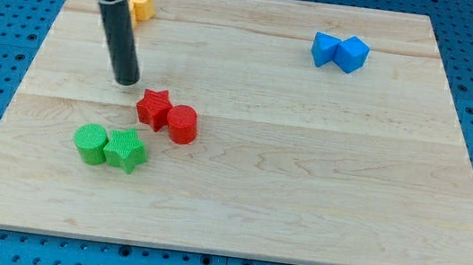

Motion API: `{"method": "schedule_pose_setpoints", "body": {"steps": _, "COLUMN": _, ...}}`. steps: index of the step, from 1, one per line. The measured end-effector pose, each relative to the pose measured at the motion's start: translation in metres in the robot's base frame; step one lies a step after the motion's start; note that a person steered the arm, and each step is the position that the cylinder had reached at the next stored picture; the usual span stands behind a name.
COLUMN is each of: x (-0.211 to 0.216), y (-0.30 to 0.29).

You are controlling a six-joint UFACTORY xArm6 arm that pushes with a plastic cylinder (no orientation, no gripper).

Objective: Push the red blocks towards the bottom right corner

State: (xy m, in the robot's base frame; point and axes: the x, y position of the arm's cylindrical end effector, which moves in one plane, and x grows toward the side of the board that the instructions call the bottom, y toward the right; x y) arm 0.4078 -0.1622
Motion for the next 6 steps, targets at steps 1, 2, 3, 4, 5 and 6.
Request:
{"method": "schedule_pose_setpoints", "body": {"steps": 1, "x": 0.029, "y": 0.008}}
{"method": "schedule_pose_setpoints", "body": {"steps": 2, "x": 0.045, "y": 0.037}}
{"method": "schedule_pose_setpoints", "body": {"steps": 3, "x": 0.050, "y": 0.080}}
{"method": "schedule_pose_setpoints", "body": {"steps": 4, "x": 0.077, "y": 0.122}}
{"method": "schedule_pose_setpoints", "body": {"steps": 5, "x": 0.100, "y": 0.171}}
{"method": "schedule_pose_setpoints", "body": {"steps": 6, "x": 0.113, "y": 0.225}}
